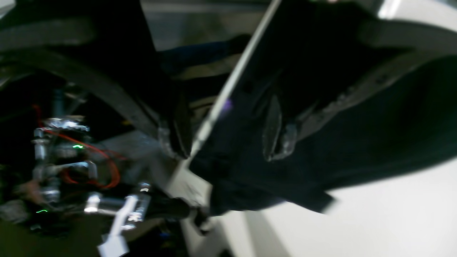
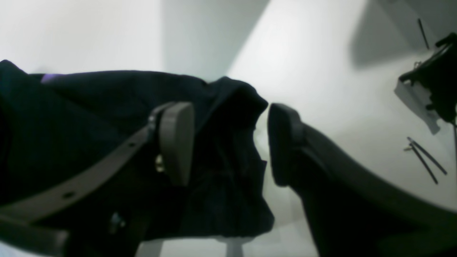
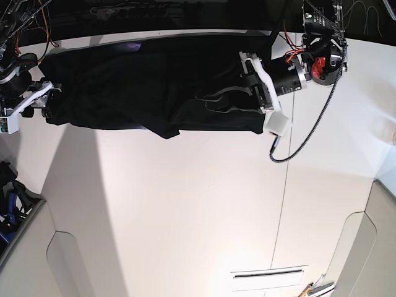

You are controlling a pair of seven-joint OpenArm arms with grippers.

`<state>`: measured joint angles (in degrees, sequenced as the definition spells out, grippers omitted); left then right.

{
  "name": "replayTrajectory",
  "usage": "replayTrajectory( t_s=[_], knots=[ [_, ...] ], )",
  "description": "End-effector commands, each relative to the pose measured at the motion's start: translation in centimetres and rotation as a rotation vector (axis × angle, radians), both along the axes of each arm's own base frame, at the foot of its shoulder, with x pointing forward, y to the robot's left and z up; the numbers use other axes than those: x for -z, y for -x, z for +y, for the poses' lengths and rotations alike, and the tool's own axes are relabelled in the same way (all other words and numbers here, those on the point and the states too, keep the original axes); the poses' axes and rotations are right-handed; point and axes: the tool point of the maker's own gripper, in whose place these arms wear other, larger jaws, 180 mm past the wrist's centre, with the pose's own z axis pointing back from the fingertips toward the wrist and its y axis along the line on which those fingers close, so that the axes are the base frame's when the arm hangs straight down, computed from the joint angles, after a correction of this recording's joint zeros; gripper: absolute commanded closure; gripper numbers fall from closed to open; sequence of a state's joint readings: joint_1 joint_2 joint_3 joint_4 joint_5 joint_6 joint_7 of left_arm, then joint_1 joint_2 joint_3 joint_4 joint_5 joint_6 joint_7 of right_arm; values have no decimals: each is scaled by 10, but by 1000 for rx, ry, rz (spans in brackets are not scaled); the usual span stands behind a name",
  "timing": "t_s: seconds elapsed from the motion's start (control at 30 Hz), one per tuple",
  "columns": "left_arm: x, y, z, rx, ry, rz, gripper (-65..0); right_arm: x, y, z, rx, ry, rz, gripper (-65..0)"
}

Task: Fold the T-shirt properly
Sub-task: 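Grasp the bundle's other end with the left gripper and fold it toward the right gripper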

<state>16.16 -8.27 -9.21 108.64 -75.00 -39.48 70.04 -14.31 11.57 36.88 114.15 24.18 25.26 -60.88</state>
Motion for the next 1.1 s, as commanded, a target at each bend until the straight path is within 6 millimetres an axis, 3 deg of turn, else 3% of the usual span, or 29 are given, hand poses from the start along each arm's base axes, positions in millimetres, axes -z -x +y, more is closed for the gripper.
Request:
replayTrajectory(
  t_s=[0.0, 0.2, 0.33, 0.53, 0.7, 0.87, 0.9, 1.0, 1.03, 1.07],
  knots=[
    [-7, -7, 9, -20, -25, -47, -354, -11, -6, -3, -5, 15, -40, -329],
    [20, -13, 77, -128, -289, -38, -354, -11, -6, -3, -5, 15, -40, -329],
    [36, -12, 102, -179, -401, -34, -354, -11, -6, -2, -8, 9, -44, -329],
    [45, -11, 98, -185, -366, -9, -354, -13, -8, 4, -18, -23, -59, -329],
    [54, -1, 71, -103, -338, 16, -354, -13, -8, 4, -18, -23, -60, -329],
    [51, -1, 51, -66, -300, -3, -342, -13, -8, 4, -18, -23, -59, -329],
    [50, -2, 51, -67, -299, -7, -301, -13, -8, 4, -18, -23, -59, -329],
    [50, -2, 51, -66, -297, -6, -54, -13, -8, 4, -18, -23, -60, -329],
    [51, -1, 50, -64, -296, -3, 0, -13, -8, 4, -18, -23, -60, -329],
    [50, 1, 48, -56, -286, 5, 0, -13, -8, 4, -18, -23, -60, -329]
  ],
)
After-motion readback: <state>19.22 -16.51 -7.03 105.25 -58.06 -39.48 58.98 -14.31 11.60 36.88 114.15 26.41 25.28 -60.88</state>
